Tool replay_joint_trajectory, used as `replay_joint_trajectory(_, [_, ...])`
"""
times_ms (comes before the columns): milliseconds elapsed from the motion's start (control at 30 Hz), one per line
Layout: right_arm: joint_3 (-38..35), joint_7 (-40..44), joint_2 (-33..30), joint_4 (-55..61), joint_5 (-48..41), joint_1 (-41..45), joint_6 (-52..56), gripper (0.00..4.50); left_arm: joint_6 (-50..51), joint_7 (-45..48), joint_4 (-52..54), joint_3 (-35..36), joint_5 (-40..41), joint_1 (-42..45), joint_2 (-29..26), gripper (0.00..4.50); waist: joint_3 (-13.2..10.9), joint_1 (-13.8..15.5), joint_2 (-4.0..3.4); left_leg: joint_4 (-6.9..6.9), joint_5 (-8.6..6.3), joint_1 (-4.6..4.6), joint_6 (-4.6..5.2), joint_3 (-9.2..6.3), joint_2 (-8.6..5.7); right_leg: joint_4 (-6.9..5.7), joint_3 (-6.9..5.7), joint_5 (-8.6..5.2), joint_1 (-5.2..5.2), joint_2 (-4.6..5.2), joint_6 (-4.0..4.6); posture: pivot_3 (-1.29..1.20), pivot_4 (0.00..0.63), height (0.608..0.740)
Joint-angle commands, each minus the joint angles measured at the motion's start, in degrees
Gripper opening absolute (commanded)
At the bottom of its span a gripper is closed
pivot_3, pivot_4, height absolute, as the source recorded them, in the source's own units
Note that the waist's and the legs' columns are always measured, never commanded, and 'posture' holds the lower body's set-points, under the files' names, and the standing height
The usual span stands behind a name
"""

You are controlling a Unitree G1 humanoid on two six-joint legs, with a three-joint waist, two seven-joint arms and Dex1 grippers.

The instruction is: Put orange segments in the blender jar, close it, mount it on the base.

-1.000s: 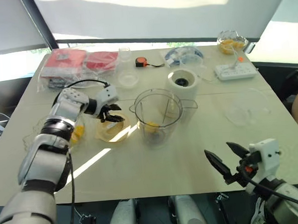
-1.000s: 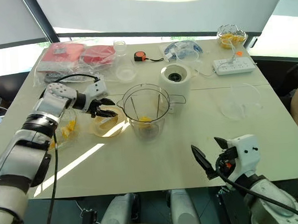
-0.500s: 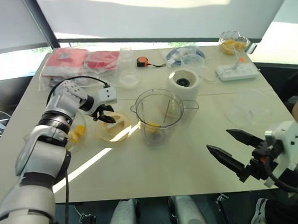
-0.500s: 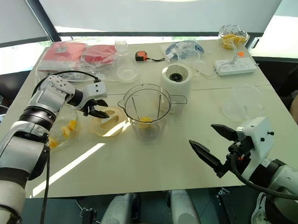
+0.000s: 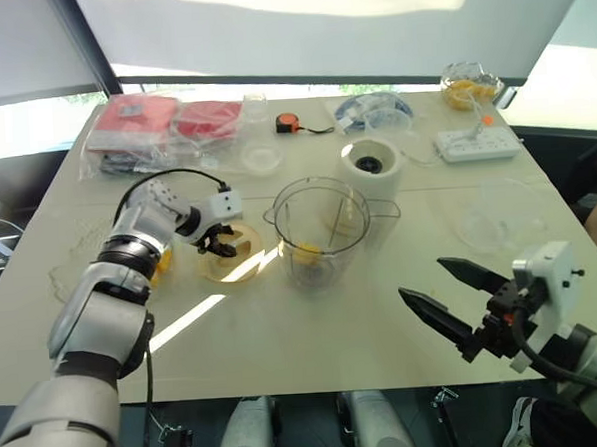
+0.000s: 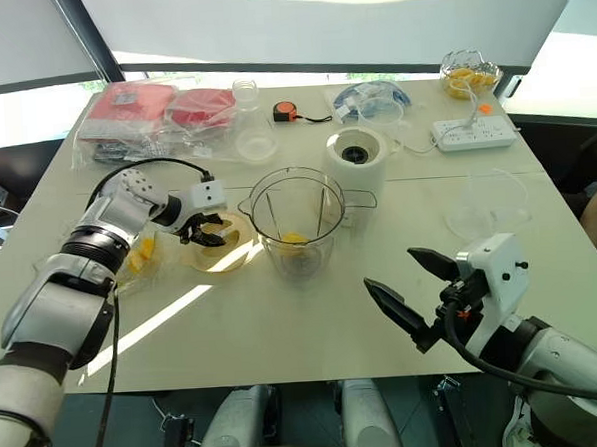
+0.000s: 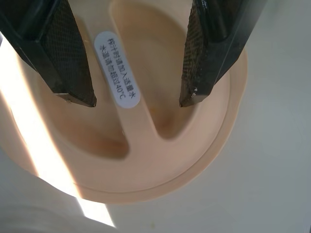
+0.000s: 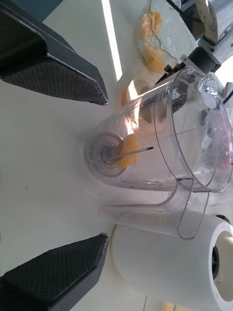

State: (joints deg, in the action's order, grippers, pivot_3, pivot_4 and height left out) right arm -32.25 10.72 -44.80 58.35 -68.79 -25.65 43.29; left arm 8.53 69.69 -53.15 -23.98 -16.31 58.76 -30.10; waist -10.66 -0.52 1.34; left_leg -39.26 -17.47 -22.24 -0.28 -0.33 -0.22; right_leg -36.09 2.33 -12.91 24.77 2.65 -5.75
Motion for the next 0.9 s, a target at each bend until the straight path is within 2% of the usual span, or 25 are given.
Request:
replay_joint_trajectory(33, [-0.8,0.1,-1.2,1.1,0.6,-0.8,-1.4,4.44,0.4,-2.7,-1.7,-0.8,-2.3,0.7,0.7,2.83,0.0,0.0,0.0,0.0,0.0,0.01,0.0,0.0,0.0,0.0,0.0,0.0,0.0,0.0,0.0,0.0,0.15,0.74])
replay_joint_trajectory(133, [-0.7,-0.1,-1.7,0.9,1.6,-1.3,-1.5,4.44,0.3,-3.3,-2.8,-1.1,-3.5,0.7,1.0,2.83,0.1,0.0,0.04,0.0,0.0,0.11,0.0,0.01,0.0,-0.03,0.0,0.0,-0.08,0.0,0.0,0.0,0.15,0.74])
replay_joint_trajectory(167, [-0.5,-0.1,-1.8,0.9,1.8,-1.3,-1.6,4.49,0.3,-3.3,-2.9,-1.0,-3.6,0.7,1.0,2.58,0.1,0.0,0.04,0.0,0.0,0.21,0.0,0.0,0.0,-0.03,0.0,0.0,-0.17,0.0,0.01,0.0,0.15,0.74])
replay_joint_trajectory(233, [0.0,0.0,-1.8,0.7,2.3,-1.1,-1.6,4.5,0.1,-3.1,-2.9,-0.9,-3.8,0.3,1.1,1.98,0.1,0.0,0.04,0.0,0.0,0.42,0.0,0.01,0.01,-0.03,0.01,0.0,-0.34,-0.01,0.03,0.0,0.15,0.74])
replay_joint_trajectory(333, [0.4,0.1,-1.9,0.4,2.8,-0.7,-1.7,4.5,-0.6,-2.3,-2.0,-0.6,-3.5,-0.4,0.7,0.5,0.1,0.0,0.05,0.01,0.0,0.56,0.0,0.04,0.02,-0.04,0.04,-0.02,-0.45,-0.01,0.06,0.0,0.15,0.74])
replay_joint_trajectory(367, [0.5,0.2,-2.0,0.2,3.0,-0.5,-1.6,4.5,-0.3,-2.3,-1.8,-0.2,-3.3,-0.3,0.7,0.24,0.1,0.0,0.05,0.0,0.0,0.59,0.0,0.04,0.03,-0.04,0.04,-0.02,-0.48,-0.01,0.07,0.0,0.15,0.74])
replay_joint_trajectory(633, [2.4,1.0,-2.0,-1.7,4.6,1.5,-1.4,4.5,0.7,-0.7,-0.2,3.4,-0.2,4.4,-0.7,0.24,0.1,-0.1,0.11,0.01,0.0,0.59,0.0,0.06,0.03,-0.04,0.06,-0.01,-0.49,-0.02,0.04,0.0,0.15,0.74])
replay_joint_trajectory(800, [3.0,2.7,-1.6,-3.5,6.8,1.6,-1.4,4.5,1.2,1.3,-2.7,7.1,2.4,16.3,-1.8,0.24,0.0,0.4,0.29,-0.07,0.0,0.08,0.0,-0.02,0.01,0.0,-0.03,0.01,-0.13,-0.03,0.02,0.0,0.15,0.74])
replay_joint_trajectory(900, [6.0,2.8,-0.7,-4.5,8.7,3.3,-1.6,4.5,0.2,2.0,-6.7,8.4,3.1,23.5,-2.1,0.24,0.0,0.7,0.28,-0.08,-0.03,-0.05,0.05,0.02,-0.04,0.06,-0.01,0.01,-0.04,0.0,-0.06,0.0,0.15,0.74])
